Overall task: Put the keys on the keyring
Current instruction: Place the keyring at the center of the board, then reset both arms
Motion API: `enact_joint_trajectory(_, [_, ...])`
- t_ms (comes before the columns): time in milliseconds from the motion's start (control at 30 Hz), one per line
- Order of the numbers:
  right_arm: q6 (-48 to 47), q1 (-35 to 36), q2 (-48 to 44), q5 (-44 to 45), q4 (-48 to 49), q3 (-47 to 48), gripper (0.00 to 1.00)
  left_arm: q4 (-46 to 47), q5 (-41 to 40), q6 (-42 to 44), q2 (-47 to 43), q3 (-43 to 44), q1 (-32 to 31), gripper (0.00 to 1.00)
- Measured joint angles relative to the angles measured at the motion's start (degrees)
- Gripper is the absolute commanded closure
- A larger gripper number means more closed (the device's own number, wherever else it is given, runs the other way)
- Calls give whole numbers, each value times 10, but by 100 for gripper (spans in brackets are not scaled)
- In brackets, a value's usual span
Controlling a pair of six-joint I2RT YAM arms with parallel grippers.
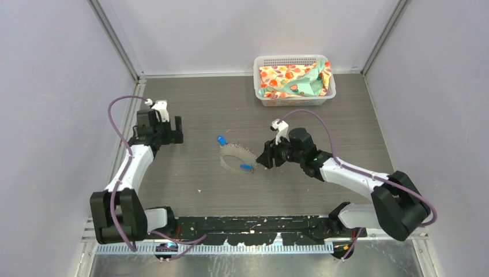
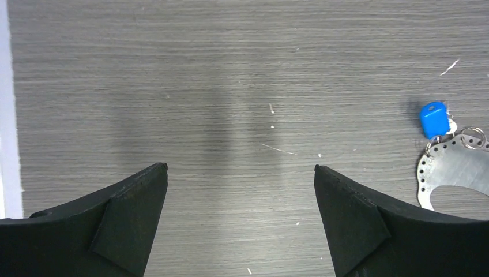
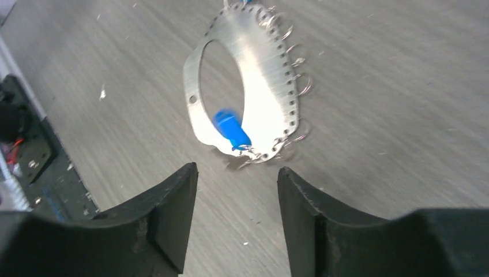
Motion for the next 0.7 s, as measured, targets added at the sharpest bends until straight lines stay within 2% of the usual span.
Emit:
enact_joint_trajectory(33, [-1, 0, -14, 18, -6, 0, 29, 5, 10, 0, 14, 0, 10, 0])
enact_joint_trajectory(67, [1, 0, -26, 38, -11, 0, 6, 10, 20, 0, 27, 0, 18, 0])
enact_joint_trajectory(100, [2, 0, -38, 57, -16, 0, 1, 14, 28, 0, 36, 0, 24, 0])
enact_joint_trajectory(300, [-2, -17, -107, 279, -17, -12, 0, 122, 64, 0, 58, -35, 28, 0])
enact_joint_trajectory(467, [-42, -61, -110, 510, 54, -57, 0, 294, 89, -5, 86, -132, 28, 0])
enact_joint_trajectory(567, [-57, -115, -82, 573, 94, -81, 0, 415, 109, -9, 119, -200, 28, 0])
enact_joint_trajectory(700, [-64, -200, -37, 585, 146, -94, 0, 561, 135, -11, 172, -262, 28, 0])
